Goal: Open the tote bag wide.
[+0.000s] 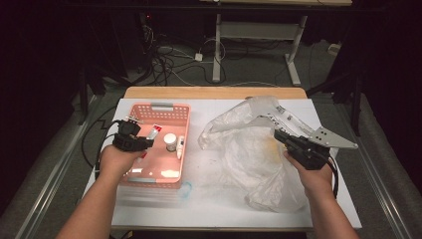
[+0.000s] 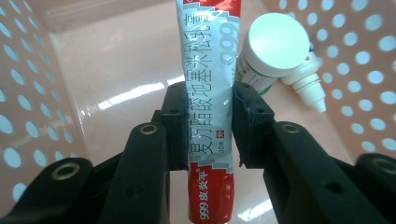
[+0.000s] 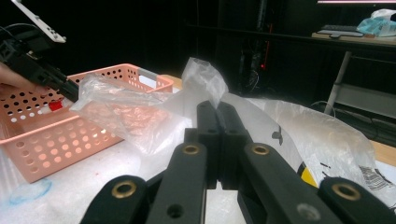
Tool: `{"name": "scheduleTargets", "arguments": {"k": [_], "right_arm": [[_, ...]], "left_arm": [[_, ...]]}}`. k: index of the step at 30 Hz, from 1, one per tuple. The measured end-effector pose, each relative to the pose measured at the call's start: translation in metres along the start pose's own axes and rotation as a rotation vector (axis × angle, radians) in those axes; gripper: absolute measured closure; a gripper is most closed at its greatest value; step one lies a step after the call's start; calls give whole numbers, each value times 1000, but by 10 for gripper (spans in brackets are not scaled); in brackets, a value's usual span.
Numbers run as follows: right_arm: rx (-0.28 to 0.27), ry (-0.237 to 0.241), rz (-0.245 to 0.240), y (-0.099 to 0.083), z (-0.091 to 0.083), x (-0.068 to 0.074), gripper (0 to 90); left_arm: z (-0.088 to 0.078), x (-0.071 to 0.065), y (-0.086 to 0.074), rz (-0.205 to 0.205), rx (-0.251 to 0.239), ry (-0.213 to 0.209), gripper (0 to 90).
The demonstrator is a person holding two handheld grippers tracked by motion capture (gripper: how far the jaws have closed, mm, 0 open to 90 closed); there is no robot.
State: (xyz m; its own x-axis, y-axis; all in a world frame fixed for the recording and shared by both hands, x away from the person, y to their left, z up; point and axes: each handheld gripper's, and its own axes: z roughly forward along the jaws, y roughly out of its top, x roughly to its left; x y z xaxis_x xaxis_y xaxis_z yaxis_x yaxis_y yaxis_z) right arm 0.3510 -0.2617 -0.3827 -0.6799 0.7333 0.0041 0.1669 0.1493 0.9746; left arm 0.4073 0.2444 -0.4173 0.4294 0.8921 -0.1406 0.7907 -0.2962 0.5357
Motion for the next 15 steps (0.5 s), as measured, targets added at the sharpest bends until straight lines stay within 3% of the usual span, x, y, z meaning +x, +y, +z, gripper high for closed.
{"name": "scheduleTargets", "arguments": {"k": [15], "right_arm": [[-2, 4, -1, 0, -1, 0, 900]], "left_arm": [[-28, -24, -19, 31, -214, -53, 673]]}}
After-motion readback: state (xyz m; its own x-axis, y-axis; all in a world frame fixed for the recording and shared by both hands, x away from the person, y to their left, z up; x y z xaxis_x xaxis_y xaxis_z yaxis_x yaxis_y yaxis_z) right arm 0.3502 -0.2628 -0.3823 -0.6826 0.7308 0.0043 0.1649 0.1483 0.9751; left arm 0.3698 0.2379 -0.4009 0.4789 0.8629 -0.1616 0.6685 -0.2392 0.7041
